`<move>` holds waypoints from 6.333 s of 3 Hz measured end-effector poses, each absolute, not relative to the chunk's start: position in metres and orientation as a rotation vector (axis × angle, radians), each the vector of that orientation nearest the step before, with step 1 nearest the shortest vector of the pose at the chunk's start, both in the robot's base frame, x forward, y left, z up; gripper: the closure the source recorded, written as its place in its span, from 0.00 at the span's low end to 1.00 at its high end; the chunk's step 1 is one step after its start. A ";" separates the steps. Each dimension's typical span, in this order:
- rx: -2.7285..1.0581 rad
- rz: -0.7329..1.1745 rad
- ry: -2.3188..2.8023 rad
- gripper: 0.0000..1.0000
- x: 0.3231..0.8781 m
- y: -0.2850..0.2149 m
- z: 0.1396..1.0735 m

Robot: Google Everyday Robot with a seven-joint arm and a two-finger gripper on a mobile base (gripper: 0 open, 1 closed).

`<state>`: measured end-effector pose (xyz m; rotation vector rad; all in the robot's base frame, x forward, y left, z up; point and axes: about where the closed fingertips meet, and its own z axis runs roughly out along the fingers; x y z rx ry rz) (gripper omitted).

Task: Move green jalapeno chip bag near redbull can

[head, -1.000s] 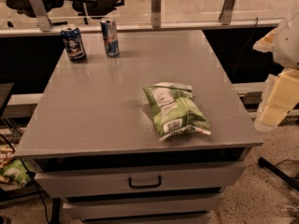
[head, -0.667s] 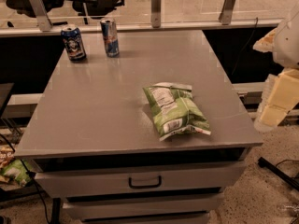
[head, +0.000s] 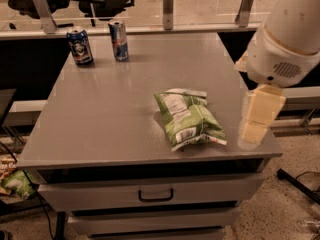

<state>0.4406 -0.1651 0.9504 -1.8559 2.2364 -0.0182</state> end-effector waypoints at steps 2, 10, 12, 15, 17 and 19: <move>-1.887 0.037 2.286 0.00 0.451 -0.118 0.903; -1.882 0.114 2.225 1.00 0.551 -0.037 0.883; -1.896 0.100 2.182 1.00 0.606 0.008 0.894; -1.812 0.059 2.227 0.82 0.693 0.005 0.888; -1.790 0.072 2.221 0.35 0.706 0.012 0.884; -1.785 0.073 2.210 0.00 0.711 0.017 0.879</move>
Offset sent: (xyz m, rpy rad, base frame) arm 0.0188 0.0691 -0.0841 -0.0207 0.0831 -0.0144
